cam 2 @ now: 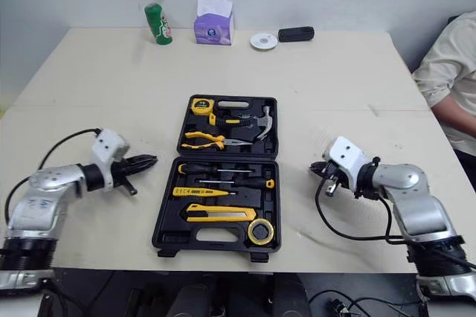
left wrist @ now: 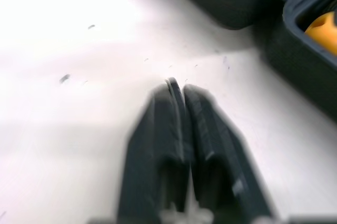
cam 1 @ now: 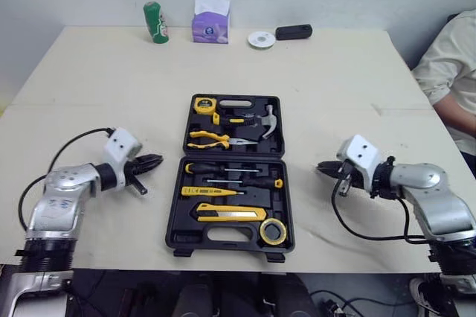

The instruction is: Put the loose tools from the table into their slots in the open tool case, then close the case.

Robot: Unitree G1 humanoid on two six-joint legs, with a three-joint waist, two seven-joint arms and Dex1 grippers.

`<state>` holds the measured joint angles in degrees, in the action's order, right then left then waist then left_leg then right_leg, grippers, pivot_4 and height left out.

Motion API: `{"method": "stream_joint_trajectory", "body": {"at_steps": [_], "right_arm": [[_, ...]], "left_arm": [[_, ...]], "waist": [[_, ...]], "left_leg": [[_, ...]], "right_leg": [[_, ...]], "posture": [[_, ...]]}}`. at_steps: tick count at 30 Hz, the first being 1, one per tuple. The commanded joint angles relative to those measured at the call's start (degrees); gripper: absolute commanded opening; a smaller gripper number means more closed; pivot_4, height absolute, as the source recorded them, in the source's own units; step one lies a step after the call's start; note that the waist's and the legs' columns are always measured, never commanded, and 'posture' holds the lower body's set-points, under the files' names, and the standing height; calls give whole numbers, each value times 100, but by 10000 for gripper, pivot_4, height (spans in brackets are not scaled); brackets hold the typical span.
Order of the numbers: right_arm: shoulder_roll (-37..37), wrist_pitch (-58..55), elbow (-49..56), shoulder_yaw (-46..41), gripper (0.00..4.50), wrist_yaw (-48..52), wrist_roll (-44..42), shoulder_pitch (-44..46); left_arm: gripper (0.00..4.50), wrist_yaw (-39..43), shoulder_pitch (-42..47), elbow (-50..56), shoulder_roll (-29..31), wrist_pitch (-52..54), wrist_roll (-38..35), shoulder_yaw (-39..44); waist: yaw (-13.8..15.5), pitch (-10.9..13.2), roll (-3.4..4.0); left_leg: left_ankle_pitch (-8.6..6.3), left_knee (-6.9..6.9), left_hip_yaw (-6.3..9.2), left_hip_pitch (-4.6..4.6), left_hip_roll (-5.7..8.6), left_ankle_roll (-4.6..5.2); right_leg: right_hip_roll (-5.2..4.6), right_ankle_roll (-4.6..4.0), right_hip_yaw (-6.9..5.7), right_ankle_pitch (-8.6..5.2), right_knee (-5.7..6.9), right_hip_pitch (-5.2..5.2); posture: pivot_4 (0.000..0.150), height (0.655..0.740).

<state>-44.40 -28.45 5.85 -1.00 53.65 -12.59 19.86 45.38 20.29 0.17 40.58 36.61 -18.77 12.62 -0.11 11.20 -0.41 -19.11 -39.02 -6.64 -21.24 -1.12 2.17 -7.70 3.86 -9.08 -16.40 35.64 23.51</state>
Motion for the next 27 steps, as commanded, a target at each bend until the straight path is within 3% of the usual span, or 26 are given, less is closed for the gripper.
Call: {"method": "stream_joint_trajectory", "body": {"at_steps": [1, 4, 5, 7, 8, 17, 24, 27], "right_arm": [[-59, -761, 319, -179, 14887, -337, -121, 442], [63, -1587, 150, -81, 28710, -656, -159, 1075], [155, -1907, 104, -55, 34914, -744, -233, 1316], [332, -2347, 60, -30, 42867, -877, -344, 1653], [496, -2669, 18, -54, 44567, -989, -434, 1863], [1535, -3986, -694, -111, 44567, -1985, -521, 2739], [1785, -4038, -948, -36, 44567, -2329, -488, 2845], [1843, -3938, -1057, 11, 45000, -2403, -461, 2837]], "left_arm": [[21164, -239, 483, 617, 79, 1038, -565, 224], [33192, -798, 1109, 336, -48, 1863, -533, 125], [39183, -1052, 1375, 128, -114, 2336, -516, 109], [45000, -1329, 1719, -140, -186, 3005, -522, 66], [45000, -1364, 1929, -223, -311, 3414, -700, 161], [45000, -1843, 2447, -946, -672, 3269, -333, -377], [45000, -1935, 2577, -1309, -831, 2931, -212, -481], [37184, -1939, 2561, -1352, -868, 2756, -118, -616]], "waist": [[4, 0, 0], [5, 0, 0], [5, 1, 0], [6, 1, -1], [-7, 1, -1], [-14, 1, -2], [-17, 1, -1], [-18, 1, -1]], "left_leg": [[-1, 0, 0, 0, 0, -1], [-2, 0, 0, -3, 4, -2], [-2, 1, 0, -4, 4, -2], [1, 0, 0, -10, 5, -1], [3, 0, 0, -11, 5, -1], [8, -1, -6, -22, 5, -4], [9, -1, -8, -25, 7, -4], [9, -1, -10, -25, 7, -6]], "right_leg": [[0, 0, 0, 0, -1, 0], [-2, 0, 0, 0, 2, 0], [3, 1, -1, 0, 15, 0], [6, 1, -3, 1, 14, 3], [10, 1, -3, 1, 15, 4], [17, 1, -1, 1, 16, 17], [17, 1, 0, 1, 18, 21], [17, 1, 1, 0, 18, 21]], "posture": [[1500, 7316], [1500, 7316], [1500, 7316], [1500, 7316], [1500, 7316], [1500, 7316], [1500, 7316], [1500, 7316]]}}
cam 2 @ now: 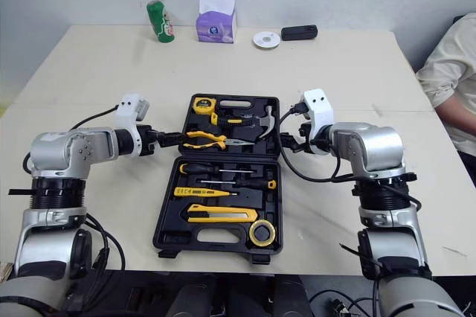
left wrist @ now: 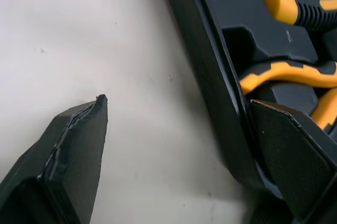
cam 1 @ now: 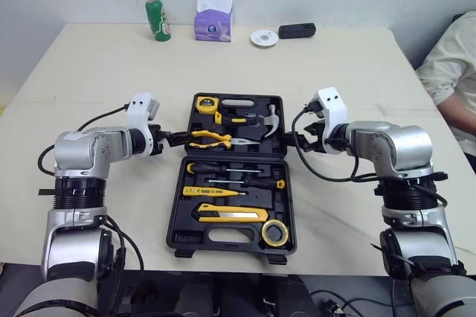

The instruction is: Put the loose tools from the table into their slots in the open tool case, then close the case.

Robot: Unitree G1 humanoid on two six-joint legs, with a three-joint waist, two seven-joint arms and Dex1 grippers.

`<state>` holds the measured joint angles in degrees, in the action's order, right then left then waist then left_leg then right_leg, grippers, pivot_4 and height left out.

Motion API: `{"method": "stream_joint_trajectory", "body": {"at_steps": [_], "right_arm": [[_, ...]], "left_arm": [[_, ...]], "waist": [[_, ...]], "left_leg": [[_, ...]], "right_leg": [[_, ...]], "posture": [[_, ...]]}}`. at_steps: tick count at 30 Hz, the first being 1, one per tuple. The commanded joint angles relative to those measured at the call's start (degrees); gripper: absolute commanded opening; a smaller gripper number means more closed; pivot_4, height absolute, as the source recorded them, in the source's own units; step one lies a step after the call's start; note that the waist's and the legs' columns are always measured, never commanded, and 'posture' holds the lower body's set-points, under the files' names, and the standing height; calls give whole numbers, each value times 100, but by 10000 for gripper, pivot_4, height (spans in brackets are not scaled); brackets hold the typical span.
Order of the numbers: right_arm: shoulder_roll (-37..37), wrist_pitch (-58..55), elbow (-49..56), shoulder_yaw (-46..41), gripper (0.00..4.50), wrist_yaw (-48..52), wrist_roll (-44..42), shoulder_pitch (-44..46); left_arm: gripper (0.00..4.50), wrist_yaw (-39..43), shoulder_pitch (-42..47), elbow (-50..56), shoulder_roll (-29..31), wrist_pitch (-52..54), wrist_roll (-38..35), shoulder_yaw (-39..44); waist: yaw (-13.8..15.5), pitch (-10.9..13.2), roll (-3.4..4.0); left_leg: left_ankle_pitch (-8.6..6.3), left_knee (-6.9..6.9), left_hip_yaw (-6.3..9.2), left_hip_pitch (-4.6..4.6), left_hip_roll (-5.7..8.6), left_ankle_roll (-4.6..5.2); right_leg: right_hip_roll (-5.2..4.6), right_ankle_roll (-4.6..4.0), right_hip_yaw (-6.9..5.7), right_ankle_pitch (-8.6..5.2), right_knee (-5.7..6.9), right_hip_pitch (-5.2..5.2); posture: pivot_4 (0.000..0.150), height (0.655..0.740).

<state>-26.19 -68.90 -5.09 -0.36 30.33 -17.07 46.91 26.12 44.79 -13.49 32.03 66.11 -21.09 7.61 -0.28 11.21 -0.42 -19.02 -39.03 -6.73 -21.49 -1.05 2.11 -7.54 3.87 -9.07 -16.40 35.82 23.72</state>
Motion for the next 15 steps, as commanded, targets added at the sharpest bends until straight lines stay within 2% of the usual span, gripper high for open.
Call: {"method": "stream_joint_trajectory", "body": {"at_steps": [1, 3, 4, 14, 15], "right_arm": [[34, 128, 10, -47, 45000, -91, -9, 129], [34, 187, -9, 8, 39478, -81, -6, 117], [3, 230, 3, 101, 36347, -24, 1, 105], [42, 228, -112, 352, 36347, 24, 3, 141], [53, 225, -131, 368, 35926, 23, 7, 144]], "left_arm": [[33027, -3, 107, 6, -29, -225, 125, -150], [24848, 8, 112, -6, -67, -249, 125, -206], [24763, 12, 118, -18, -84, -268, 133, -240], [24763, 66, -87, -7, -163, -389, 294, -578], [22340, 57, -99, 7, -166, -419, 322, -618]], "waist": [[-1, 0, 0], [-1, 0, 0], [-1, 0, 0], [0, -2, 0], [-1, -2, -1]], "left_leg": [[0, 0, -1, 0, 0, -1], [2, 0, -2, 3, 1, -2], [3, -1, -3, 6, 1, -4], [7, 0, -3, 15, 1, -6], [7, 0, -2, 15, 1, -6]], "right_leg": [[0, 0, 1, 0, 1, 0], [0, 0, 3, 0, 4, -1], [0, 0, 4, 0, 6, -1], [-3, 0, 7, 0, 12, -6], [-3, 0, 7, 0, 11, -6]], "posture": [[1500, 7316], [1500, 7316], [1500, 7316], [1500, 7316], [1500, 7316]]}}
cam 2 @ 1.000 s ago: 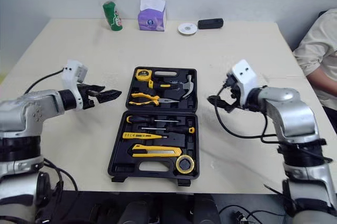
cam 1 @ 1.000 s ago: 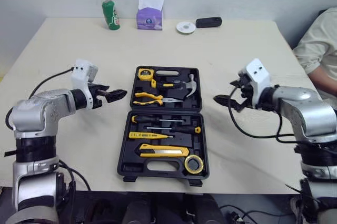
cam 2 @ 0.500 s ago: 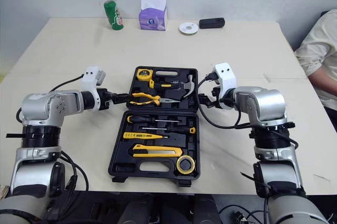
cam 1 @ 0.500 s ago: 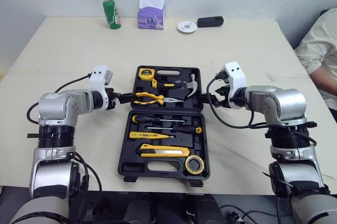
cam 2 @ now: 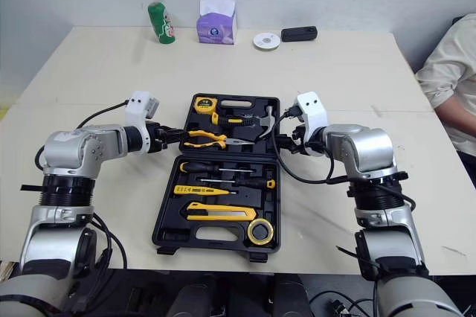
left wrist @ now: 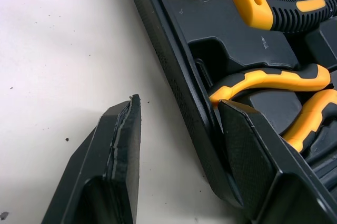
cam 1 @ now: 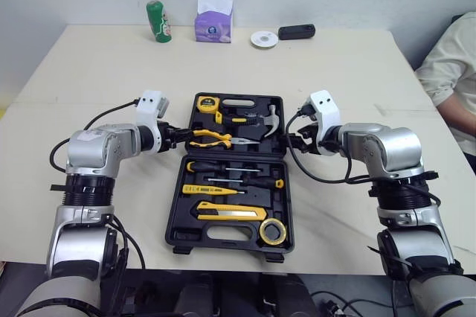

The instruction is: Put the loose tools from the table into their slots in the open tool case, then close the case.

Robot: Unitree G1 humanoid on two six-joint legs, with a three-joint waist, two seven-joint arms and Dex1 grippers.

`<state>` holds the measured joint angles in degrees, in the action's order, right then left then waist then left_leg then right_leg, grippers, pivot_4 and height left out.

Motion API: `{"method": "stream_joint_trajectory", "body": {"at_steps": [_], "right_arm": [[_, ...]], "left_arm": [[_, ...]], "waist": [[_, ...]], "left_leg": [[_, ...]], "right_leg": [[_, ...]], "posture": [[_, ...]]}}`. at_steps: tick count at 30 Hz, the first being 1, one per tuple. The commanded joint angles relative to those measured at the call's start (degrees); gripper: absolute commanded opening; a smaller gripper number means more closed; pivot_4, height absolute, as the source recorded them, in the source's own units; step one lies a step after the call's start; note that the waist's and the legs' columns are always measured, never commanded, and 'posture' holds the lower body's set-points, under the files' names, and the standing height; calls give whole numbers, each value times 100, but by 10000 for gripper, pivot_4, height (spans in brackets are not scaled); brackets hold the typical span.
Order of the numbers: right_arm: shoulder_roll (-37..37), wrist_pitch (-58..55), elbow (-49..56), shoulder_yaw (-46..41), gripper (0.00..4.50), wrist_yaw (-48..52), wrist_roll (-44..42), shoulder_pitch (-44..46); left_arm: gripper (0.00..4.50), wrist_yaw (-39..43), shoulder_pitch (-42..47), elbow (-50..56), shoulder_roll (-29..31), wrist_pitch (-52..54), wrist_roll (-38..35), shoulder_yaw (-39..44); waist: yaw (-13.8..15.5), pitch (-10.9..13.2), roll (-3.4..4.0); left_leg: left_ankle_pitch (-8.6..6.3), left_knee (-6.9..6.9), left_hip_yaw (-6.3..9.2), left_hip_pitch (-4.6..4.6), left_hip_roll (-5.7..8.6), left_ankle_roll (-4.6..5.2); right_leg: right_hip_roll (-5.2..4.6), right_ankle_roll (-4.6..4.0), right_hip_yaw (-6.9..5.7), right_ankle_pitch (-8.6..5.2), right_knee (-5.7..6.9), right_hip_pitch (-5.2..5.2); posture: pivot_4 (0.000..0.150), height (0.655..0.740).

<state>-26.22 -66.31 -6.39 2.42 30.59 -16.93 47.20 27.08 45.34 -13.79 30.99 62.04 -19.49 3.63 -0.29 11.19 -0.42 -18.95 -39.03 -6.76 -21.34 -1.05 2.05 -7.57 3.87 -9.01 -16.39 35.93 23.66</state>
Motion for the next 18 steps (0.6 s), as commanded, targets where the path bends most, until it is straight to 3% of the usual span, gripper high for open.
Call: {"method": "stream_joint_trajectory", "body": {"at_steps": [1, 4, 6, 8, 10, 18], "right_arm": [[68, -31, -20, 104, 35694, -8, 0, 112], [101, -42, -67, 155, 27291, -33, 18, 83], [128, -68, -65, 165, 17919, -63, 19, 51], [153, -114, -23, 170, 8062, -74, -2, 20], [170, -154, 45, 180, 1587, -86, -13, -27], [173, -146, 185, 156, 144, -147, -21, -104]], "left_arm": [[19581, -52, -168, 49, -69, -41, 188, -251], [8109, -87, -225, 70, -91, -97, 242, -293], [604, -107, -247, 53, -104, -103, 242, -269], [0, -122, -249, 28, -115, -113, 231, -250], [0, -129, -264, 64, -155, -100, 201, -248], [0, -47, -359, 518, -367, -158, 54, -226]], "waist": [[0, -1, 0], [-3, -4, 2], [-4, -8, 6], [-5, -12, 4], [-6, -25, -7], [-2, -33, -13]], "left_leg": [[0, 0, 0, 1, 0, 0], [0, 0, 0, 11, 0, 0], [1, 0, 0, 15, 0, -2], [1, 1, 1, 17, -1, -3], [1, 1, 1, 21, -1, -3], [-1, 1, 3, 21, -1, -5]], "right_leg": [[-1, 0, 0, 0, 0, -1], [-3, 0, 2, 0, 2, -8], [-3, 0, 4, 0, 5, -10], [-3, 0, 4, 0, 6, -10], [-4, -1, 4, 0, 5, -15], [-9, -1, 4, 0, 3, -16]], "posture": [[1500, 7316], [1500, 7316], [1500, 7316], [1500, 7316], [1500, 7316], [1500, 7316]]}}
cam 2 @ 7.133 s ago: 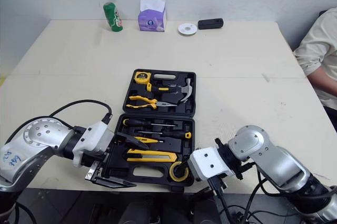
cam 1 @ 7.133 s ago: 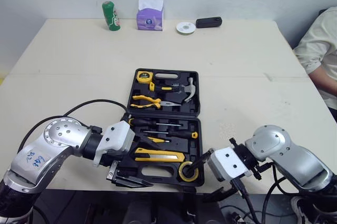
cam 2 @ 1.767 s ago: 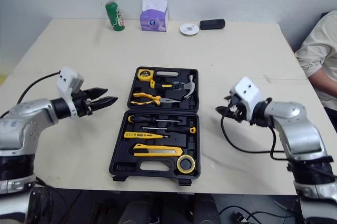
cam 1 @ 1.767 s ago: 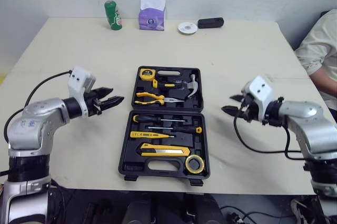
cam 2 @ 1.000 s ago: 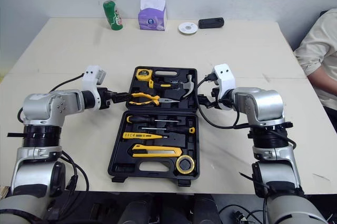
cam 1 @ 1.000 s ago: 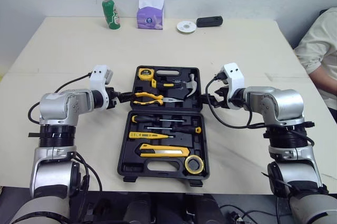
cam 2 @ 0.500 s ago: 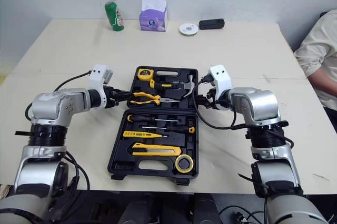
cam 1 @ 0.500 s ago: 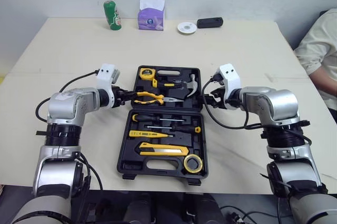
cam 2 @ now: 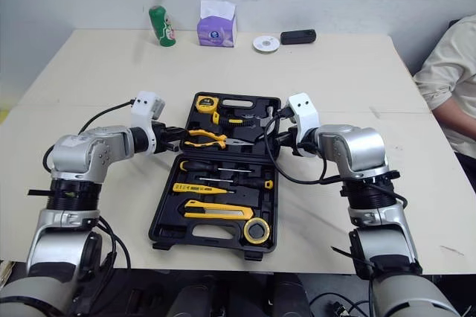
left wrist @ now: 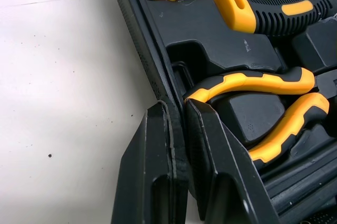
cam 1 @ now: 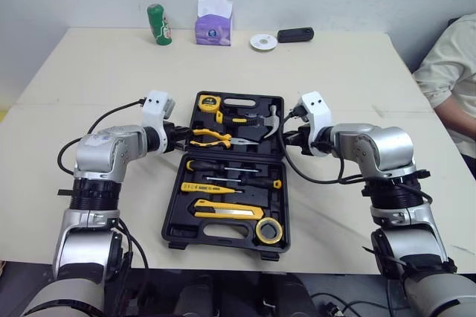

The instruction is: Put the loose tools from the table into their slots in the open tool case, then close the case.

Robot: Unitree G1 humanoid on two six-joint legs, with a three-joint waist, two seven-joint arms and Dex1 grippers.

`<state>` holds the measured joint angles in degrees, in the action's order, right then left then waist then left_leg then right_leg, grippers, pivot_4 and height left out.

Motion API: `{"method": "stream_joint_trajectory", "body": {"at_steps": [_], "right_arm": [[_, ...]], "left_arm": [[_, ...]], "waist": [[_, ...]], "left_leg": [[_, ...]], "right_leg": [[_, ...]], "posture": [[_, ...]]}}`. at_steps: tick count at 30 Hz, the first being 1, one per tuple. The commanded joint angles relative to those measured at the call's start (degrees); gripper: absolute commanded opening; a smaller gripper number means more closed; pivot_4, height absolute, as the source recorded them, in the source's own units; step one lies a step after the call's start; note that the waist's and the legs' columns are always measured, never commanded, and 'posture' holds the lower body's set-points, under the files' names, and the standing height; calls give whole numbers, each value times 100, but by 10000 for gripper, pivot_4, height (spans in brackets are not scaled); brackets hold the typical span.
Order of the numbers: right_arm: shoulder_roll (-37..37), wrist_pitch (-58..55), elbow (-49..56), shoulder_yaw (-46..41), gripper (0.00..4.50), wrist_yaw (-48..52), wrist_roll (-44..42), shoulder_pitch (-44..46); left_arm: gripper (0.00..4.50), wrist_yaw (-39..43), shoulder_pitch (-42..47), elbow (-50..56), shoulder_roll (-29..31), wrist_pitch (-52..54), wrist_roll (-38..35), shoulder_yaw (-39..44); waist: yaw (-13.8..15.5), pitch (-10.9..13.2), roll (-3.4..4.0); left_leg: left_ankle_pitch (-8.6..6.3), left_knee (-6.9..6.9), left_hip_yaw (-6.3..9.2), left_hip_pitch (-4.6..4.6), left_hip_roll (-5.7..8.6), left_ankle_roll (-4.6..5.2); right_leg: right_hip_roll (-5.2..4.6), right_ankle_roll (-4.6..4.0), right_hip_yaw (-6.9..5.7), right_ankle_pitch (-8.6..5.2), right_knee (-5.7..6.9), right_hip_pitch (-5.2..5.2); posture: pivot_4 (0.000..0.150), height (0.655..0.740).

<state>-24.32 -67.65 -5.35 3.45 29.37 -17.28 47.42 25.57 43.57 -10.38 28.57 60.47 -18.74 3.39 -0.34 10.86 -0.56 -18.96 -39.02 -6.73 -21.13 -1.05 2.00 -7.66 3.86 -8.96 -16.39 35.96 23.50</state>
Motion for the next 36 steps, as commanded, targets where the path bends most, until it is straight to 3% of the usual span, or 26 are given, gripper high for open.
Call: {"method": "stream_joint_trajectory", "body": {"at_steps": [1, 4, 11, 17, 20, 25, 33, 35, 36], "right_arm": [[-19, 32, 109, 51, 144, -36, 27, -134], [-20, 178, 176, 54, 144, -65, 70, -147], [52, 1734, 263, -48, 144, -147, 387, -61], [-38, 3166, 231, 3, 144, -145, 821, -151], [-169, 4167, 323, 134, 144, -117, 1173, -585], [-604, 6791, 284, 628, 144, -259, 2222, -1693], [-1430, 10294, -639, 904, 144, -1740, 4273, -2492], [-1616, 10724, -647, 823, 0, -2100, 4591, -2695], [-1707, 10895, -535, 783, 4074, -1968, 4382, -2823]], "left_arm": [[0, 119, -182, 245, -152, -71, -33, -176], [0, 143, -159, 369, -213, -413, -9, -105], [0, 152, 106, 391, -354, -1642, 196, 66], [0, 237, 115, 297, -366, -2982, 514, 41], [0, 286, -169, 326, -316, -4153, 824, -45], [0, 243, -1222, 613, -226, -5689, 1351, -206], [0, -381, -2697, 892, 155, -7171, 2266, -10], [8537, -401, -3038, 1202, 235, -7151, 2176, 171], [11682, -289, -3208, 1457, 288, -7006, 2007, 251]], "waist": [[8, 0, 0], [14, 0, 0], [14, 11, -1], [8, 21, -1], [13, 21, -2], [12, 21, -2], [-10, 21, 0], [-41, 21, 1], [-54, 21, 1]], "left_leg": [[0, 0, 1, -2, 0, 0], [-1, 0, 2, -4, 1, 1], [-1, 0, 2, -28, 4, 1], [13, -3, -5, -129, 11, 13], [15, 8, -7, -140, 11, 15], [13, 18, -12, -132, 15, 22], [16, 10, -17, -57, 11, 23], [5, 30, -21, 6, 4, 9], [1, 37, -21, 9, -1, 3]], "right_leg": [[0, 0, -1, 0, -1, 0], [-2, 0, -1, 0, -3, 1], [-2, 2, -4, 3, -5, 20], [10, 3, -10, 4, 0, 120], [18, 4, -18, 4, -10, 128], [16, 4, -18, 4, -23, 120], [-8, 14, -1, 10, -35, 54], [-6, 4, 3, 4, -43, 4], [-5, 1, 3, 2, -44, 3]], "posture": [[1500, 7316], [1500, 7316], [1500, 7316], [1500, 7316], [1500, 7316], [1500, 7316], [1500, 7316], [1500, 7316], [1500, 7316]]}}
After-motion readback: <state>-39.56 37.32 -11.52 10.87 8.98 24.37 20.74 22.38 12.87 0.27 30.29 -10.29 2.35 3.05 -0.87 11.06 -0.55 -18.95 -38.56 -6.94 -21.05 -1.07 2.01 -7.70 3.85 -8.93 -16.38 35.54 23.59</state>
